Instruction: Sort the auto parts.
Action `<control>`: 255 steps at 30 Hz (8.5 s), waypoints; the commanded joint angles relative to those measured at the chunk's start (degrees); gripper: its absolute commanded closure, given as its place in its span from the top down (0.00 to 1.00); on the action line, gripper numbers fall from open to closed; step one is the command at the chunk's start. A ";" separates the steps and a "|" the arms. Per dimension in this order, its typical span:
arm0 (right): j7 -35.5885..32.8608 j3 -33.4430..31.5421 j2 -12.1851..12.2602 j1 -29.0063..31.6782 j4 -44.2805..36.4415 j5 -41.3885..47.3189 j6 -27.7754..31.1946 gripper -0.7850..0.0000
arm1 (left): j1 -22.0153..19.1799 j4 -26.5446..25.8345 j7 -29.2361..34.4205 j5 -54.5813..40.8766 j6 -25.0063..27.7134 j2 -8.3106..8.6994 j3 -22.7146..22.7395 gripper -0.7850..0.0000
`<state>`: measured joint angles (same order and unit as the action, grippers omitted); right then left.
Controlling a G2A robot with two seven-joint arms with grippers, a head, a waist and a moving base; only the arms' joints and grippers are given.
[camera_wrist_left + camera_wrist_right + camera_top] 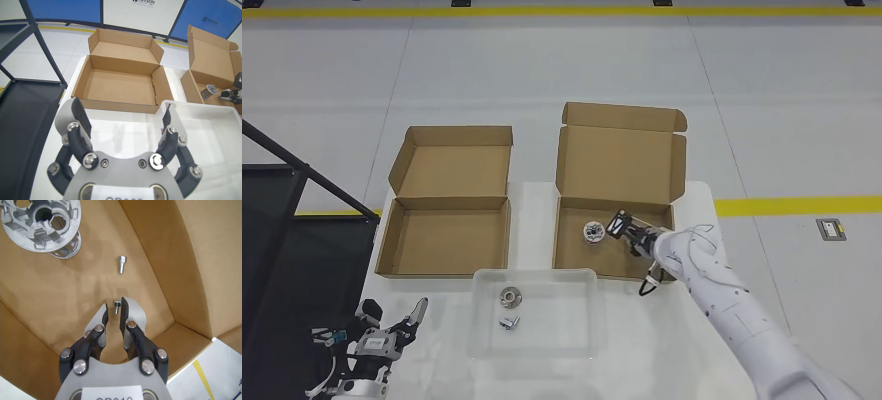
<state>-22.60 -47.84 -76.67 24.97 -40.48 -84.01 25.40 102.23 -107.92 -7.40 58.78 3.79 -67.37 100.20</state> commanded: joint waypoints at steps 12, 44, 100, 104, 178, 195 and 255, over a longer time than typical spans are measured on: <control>13.23 -6.60 3.54 5.58 -10.89 -2.05 3.46 0.24 | 0.00 0.00 0.00 0.00 0.00 0.00 0.00 1.00; 61.05 -16.53 11.23 23.70 -37.86 -17.74 19.52 1.00 | -2.29 -0.09 2.05 4.36 4.15 0.33 -0.30 1.00; 73.78 -14.29 12.57 24.46 -42.20 -26.03 17.19 1.00 | -25.25 -3.47 28.54 24.44 54.21 8.55 -9.61 1.00; 73.78 -14.29 12.57 24.46 -42.20 -26.03 17.19 1.00 | -25.25 -3.47 28.54 24.44 54.21 8.55 -9.61 1.00; 73.78 -14.29 12.57 24.46 -42.20 -26.03 17.19 1.00 | -55.82 21.46 56.31 18.99 36.79 10.04 -51.22 0.75; 73.78 -14.29 12.57 24.46 -42.20 -26.03 17.19 1.00 | -56.54 24.55 56.33 19.38 36.85 7.71 -50.12 0.49; 73.78 -14.29 12.57 24.46 -42.20 -26.03 17.19 1.00 | -28.93 -5.48 46.08 24.76 30.80 9.82 -16.68 0.00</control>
<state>51.18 -62.13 -64.10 49.43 -82.68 -110.05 42.59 71.01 -112.07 41.34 82.25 37.51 -57.71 80.72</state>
